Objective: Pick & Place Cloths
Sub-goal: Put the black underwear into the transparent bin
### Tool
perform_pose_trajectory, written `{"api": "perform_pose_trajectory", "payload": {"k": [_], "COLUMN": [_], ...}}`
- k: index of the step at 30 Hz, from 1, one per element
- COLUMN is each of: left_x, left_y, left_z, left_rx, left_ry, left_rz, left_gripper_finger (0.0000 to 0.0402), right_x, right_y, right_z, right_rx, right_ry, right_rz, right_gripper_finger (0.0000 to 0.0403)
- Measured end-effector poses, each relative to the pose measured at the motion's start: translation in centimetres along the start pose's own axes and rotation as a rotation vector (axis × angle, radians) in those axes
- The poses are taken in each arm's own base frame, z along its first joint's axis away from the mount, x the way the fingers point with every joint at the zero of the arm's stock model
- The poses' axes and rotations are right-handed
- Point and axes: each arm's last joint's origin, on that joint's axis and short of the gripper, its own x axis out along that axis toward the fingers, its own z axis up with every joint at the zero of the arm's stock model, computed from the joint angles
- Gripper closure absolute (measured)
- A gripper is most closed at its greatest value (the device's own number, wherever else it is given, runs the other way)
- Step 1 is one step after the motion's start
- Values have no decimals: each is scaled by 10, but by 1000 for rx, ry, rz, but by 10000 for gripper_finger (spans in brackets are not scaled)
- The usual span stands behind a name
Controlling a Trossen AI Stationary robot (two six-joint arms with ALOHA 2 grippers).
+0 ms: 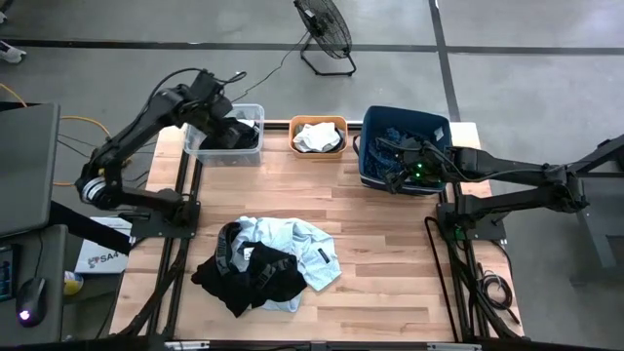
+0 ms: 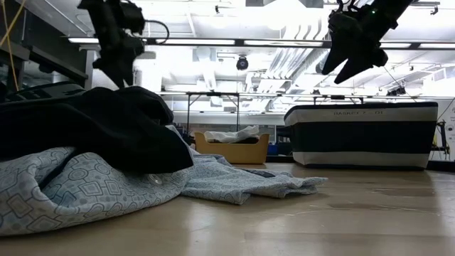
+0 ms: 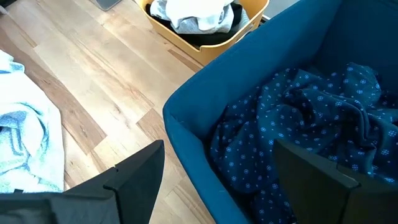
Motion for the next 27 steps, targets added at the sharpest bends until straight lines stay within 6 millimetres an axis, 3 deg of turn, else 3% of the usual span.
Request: {"api": "perform_pose_trajectory", "payload": {"k": [7, 19, 27], "left_x": [-30, -63, -53], "left_y": [-27, -78, -98], "left_z": [-23, -63, -100], "left_rx": [107, 306, 333], "left_ry": [-10, -6, 97], "left_rz": [-78, -249, -329], "left_gripper_finger": [188, 188, 188], "right_x": [0, 0, 0], "right_y": [0, 0, 0], "right_z": [0, 0, 0], "right_rx": [0, 2, 3], "right_ry": [0, 0, 0], "right_rz": [0, 0, 0], "right_gripper_finger": [114, 114, 114]}}
